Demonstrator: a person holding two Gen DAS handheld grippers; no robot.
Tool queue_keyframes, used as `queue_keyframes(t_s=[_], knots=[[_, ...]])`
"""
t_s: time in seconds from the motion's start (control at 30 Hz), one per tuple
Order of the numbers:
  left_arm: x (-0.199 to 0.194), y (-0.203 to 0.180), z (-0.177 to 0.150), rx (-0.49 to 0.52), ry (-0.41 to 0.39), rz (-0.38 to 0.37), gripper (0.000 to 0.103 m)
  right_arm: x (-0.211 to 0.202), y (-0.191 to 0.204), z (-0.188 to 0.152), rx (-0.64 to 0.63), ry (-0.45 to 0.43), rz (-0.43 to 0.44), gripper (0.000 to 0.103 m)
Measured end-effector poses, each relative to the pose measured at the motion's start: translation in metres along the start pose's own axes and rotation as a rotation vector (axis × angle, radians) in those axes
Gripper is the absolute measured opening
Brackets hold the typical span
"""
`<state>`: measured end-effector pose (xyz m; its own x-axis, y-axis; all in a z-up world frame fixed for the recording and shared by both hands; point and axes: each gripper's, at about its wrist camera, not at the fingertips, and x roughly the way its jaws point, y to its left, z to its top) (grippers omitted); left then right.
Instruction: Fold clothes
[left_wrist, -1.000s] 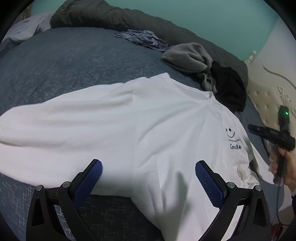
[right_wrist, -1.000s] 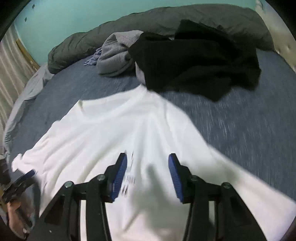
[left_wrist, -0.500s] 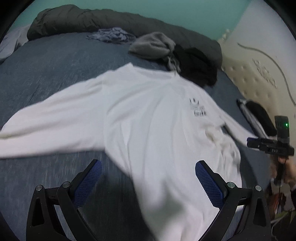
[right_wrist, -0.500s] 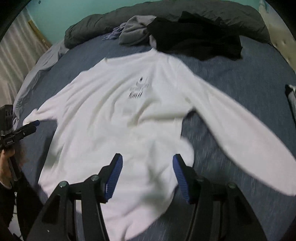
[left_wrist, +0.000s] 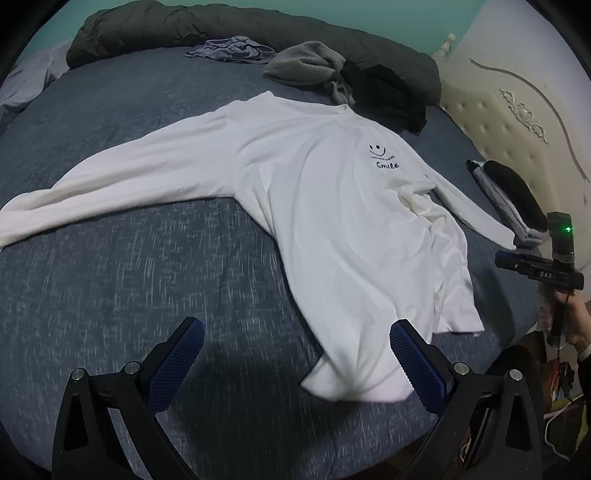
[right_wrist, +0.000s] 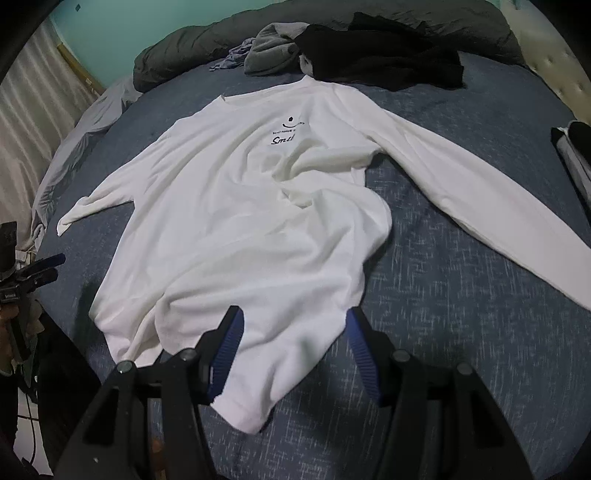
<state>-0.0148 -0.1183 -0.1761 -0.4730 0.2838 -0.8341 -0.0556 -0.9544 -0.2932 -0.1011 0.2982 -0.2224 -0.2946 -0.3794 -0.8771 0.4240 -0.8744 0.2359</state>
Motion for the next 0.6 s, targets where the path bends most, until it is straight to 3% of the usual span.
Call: queue_keyframes(t_s=[0.27, 0.6], knots=[[-0.004, 0.005, 0.021, -0.004, -0.024, -0.007, 0.103, -0.011, 0.001, 0.007, 0.002, -0.034, -0.005, 0.059], [0.039, 0.029, 0.133, 0.011, -0.062, -0.026, 0.103, 0.016, -0.011, 0.079, -0.03, -0.065, -0.027, 0.059]])
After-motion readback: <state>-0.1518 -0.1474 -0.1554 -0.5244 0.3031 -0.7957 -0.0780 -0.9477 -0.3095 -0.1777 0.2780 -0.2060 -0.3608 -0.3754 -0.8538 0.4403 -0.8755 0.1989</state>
